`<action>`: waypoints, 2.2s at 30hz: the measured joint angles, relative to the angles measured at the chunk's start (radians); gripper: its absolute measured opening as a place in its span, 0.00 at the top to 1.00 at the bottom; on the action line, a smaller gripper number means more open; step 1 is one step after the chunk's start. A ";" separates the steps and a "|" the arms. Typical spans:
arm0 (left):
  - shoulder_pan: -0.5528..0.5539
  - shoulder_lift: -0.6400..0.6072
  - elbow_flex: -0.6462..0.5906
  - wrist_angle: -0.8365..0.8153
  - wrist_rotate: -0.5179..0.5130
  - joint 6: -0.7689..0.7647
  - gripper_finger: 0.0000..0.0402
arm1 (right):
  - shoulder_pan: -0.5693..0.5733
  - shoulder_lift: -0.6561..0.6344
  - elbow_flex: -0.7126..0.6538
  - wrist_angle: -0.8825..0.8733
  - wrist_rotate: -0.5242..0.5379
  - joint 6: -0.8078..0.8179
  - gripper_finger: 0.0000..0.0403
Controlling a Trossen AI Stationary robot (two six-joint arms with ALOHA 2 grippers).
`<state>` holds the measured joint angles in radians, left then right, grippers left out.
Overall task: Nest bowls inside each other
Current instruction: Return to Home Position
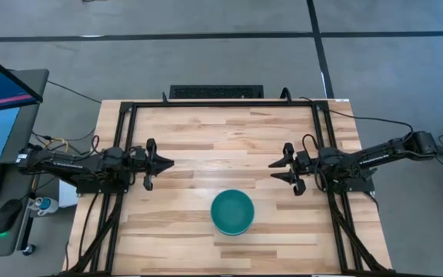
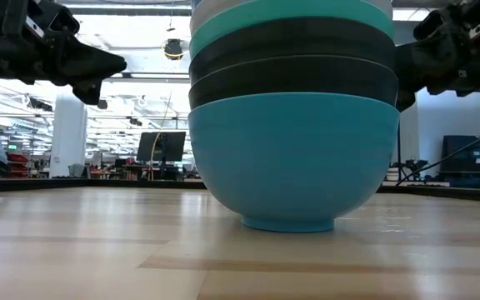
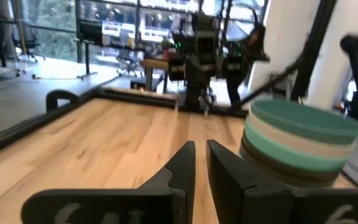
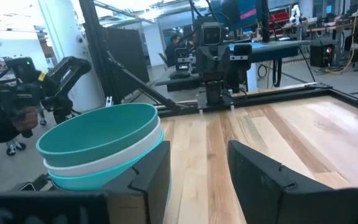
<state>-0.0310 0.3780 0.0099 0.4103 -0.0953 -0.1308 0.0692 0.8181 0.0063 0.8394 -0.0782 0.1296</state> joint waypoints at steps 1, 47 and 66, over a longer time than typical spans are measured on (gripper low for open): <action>0.000 0.001 0.002 0.014 -0.007 -0.005 0.92 | 0.000 0.000 0.000 0.000 0.000 0.001 0.55; 0.000 0.001 -0.003 -0.351 -0.085 -0.218 0.92 | 0.014 0.000 -0.001 -0.137 0.155 0.219 0.55; 0.000 -0.228 -0.003 -0.351 -0.085 -0.218 0.92 | 0.015 -0.316 -0.001 -0.380 0.155 0.218 0.55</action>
<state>-0.0311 0.1502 0.0067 0.0589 -0.1799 -0.3489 0.0846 0.5017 0.0055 0.4590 0.0765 0.3481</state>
